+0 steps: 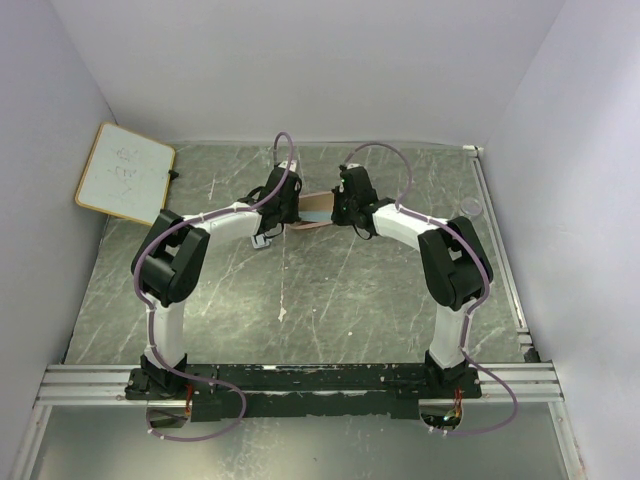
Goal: Organize the sunglasses
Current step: Place the glasses cleaning cloth in the sunglasses case.
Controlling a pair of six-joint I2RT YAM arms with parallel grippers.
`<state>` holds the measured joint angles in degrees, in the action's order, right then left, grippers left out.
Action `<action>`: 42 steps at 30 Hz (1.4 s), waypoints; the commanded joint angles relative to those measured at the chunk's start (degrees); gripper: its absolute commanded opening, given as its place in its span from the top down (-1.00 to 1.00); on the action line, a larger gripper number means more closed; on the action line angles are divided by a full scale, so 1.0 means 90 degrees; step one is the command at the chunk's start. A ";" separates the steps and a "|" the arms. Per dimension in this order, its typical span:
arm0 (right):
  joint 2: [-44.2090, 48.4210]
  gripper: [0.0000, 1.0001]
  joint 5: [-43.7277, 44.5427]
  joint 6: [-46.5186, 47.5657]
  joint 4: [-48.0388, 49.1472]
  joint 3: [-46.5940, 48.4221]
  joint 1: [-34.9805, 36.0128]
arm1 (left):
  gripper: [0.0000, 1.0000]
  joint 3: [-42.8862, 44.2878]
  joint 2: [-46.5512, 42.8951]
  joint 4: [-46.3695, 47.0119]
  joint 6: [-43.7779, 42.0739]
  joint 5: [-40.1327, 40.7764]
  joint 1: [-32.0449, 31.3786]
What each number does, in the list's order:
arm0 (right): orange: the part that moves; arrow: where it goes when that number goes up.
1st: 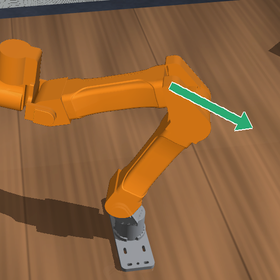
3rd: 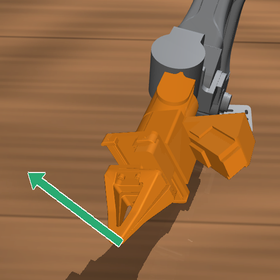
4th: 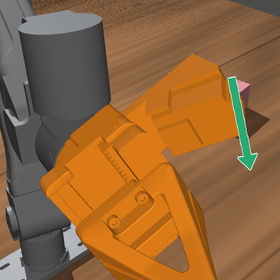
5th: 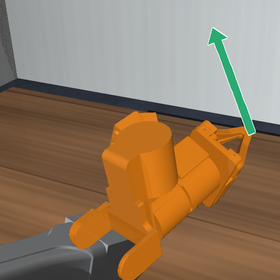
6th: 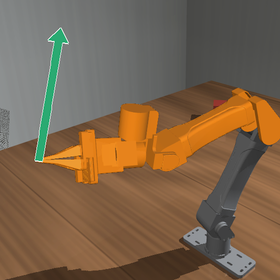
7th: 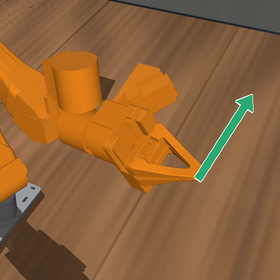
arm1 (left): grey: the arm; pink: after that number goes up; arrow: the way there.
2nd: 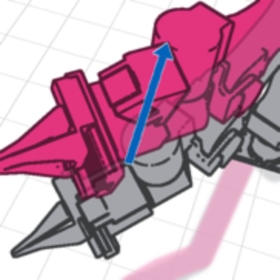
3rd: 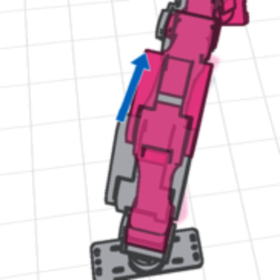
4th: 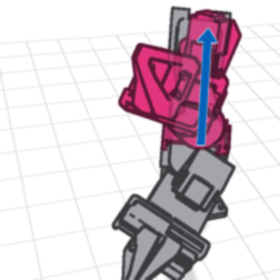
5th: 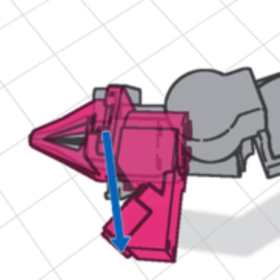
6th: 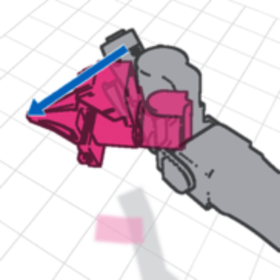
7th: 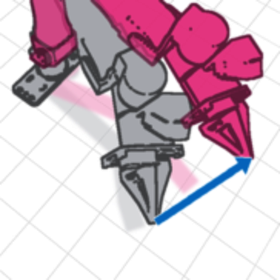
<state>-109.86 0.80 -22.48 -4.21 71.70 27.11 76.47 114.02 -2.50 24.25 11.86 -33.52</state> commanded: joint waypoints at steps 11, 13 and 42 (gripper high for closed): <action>0.0057 1.00 0.0042 -0.0010 0.0154 -0.0202 0.0054 | 0.86 -0.0369 -0.0188 0.0039 0.0324 -0.0280 0.0035; 0.0057 1.00 0.0048 0.0001 0.0178 -0.0203 0.0054 | 0.87 -0.0420 -0.0204 0.0027 0.0370 -0.0332 0.0020; -0.0183 1.00 0.0207 0.0118 0.0096 -0.0256 0.0102 | 0.86 -0.0568 -0.0035 -0.0031 0.0528 -0.0247 -0.0084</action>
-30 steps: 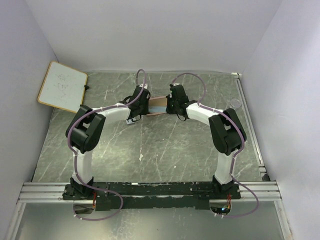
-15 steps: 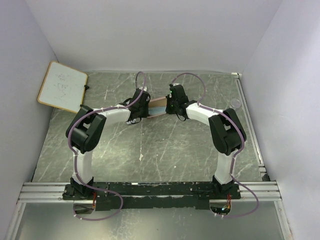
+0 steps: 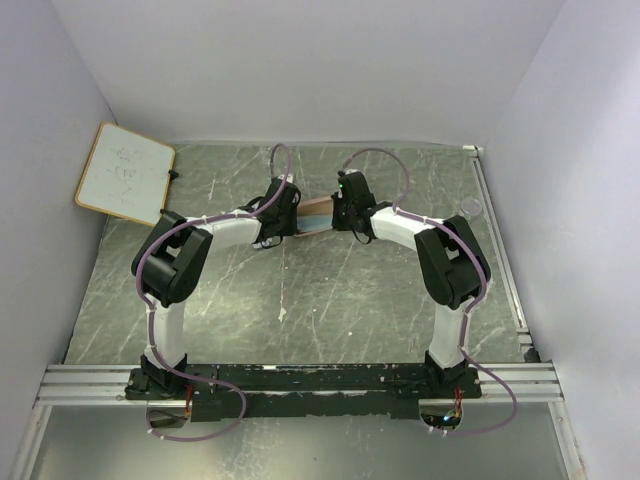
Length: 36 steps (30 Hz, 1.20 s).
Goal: Organize the sunglasses
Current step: Place the glasses cleaning cloth in the sunglasses case.
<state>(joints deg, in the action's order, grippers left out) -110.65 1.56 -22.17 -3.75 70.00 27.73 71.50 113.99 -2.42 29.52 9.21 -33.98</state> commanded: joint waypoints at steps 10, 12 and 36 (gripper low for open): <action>-0.0106 1.00 -0.0087 -0.0005 0.0054 -0.0249 0.0159 | 0.86 0.0051 -0.0075 -0.0190 -0.0248 0.0309 -0.0033; -0.0097 1.00 -0.0086 -0.0025 0.0077 -0.0286 0.0237 | 0.86 0.0053 -0.0061 -0.0229 -0.0275 0.0361 -0.0025; -0.0049 1.00 0.0148 -0.0034 0.0154 -0.0390 0.0406 | 0.86 -0.0072 -0.0279 -0.0165 -0.0497 0.0443 0.0068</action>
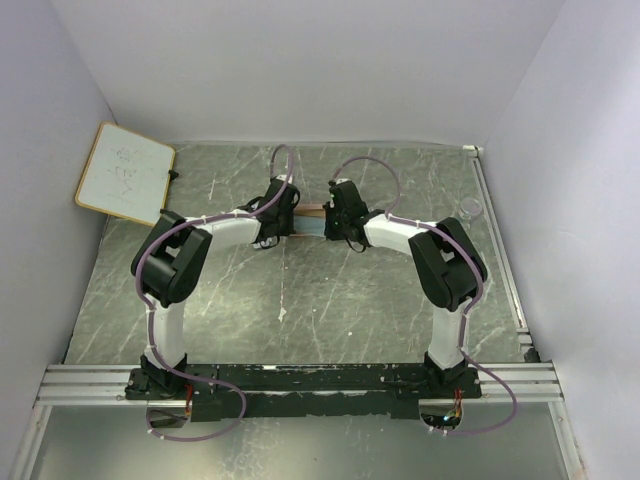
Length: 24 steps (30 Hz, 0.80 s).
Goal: Organize the sunglasses
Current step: Place the glasses cleaning cloth in the sunglasses case.
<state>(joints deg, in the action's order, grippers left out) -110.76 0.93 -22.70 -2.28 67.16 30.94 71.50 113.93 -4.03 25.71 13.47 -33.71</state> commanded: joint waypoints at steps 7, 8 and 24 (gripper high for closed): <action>0.0167 1.00 0.0319 0.0044 0.0007 0.0022 0.0048 | 0.87 -0.0215 -0.0563 0.0237 -0.0131 0.0087 -0.0014; 0.0192 1.00 0.0355 0.0048 -0.0036 0.0068 0.0049 | 0.86 -0.0228 -0.0602 0.0311 -0.0145 0.0078 -0.0014; 0.0185 1.00 0.0522 0.0229 -0.0470 0.1038 0.0050 | 0.86 0.0119 -0.0745 0.0226 -0.0200 -0.0030 -0.0014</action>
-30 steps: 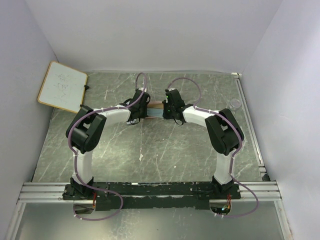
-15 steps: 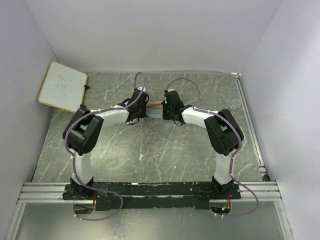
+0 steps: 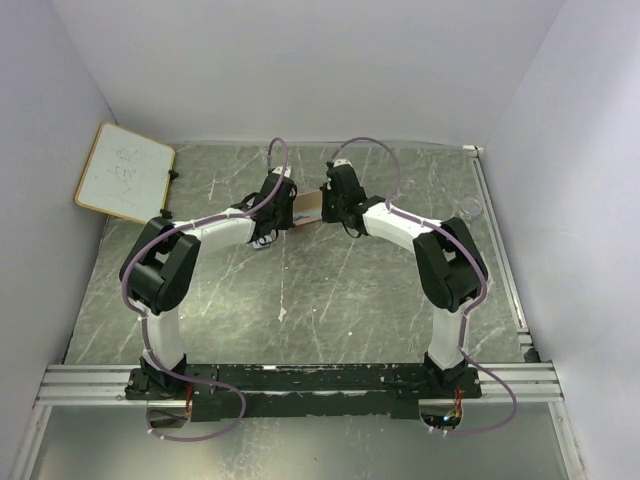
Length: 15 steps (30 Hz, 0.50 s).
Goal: Organize the sunglasses
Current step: Place the glasses cleaning cloth in the sunglasses case.
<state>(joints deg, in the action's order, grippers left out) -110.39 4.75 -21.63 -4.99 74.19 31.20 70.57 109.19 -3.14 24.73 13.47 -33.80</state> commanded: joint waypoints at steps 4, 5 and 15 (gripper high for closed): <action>0.0142 1.00 0.0141 0.0117 -0.0062 0.0137 0.0020 | 0.86 0.0215 -0.0202 0.0139 -0.0082 -0.0022 0.0003; 0.0137 1.00 0.0183 0.0114 -0.0064 0.0135 0.0020 | 0.86 0.0221 -0.0201 0.0125 -0.0075 -0.0015 -0.0003; 0.0068 1.00 0.0324 0.0279 -0.0012 0.0264 0.0010 | 0.86 0.0161 -0.0026 0.0238 0.0035 -0.0204 -0.0004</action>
<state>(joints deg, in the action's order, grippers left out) -110.37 6.07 -20.49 -5.30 75.33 31.20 70.87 109.08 -2.83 24.67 13.17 -33.80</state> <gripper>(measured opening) 0.007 0.075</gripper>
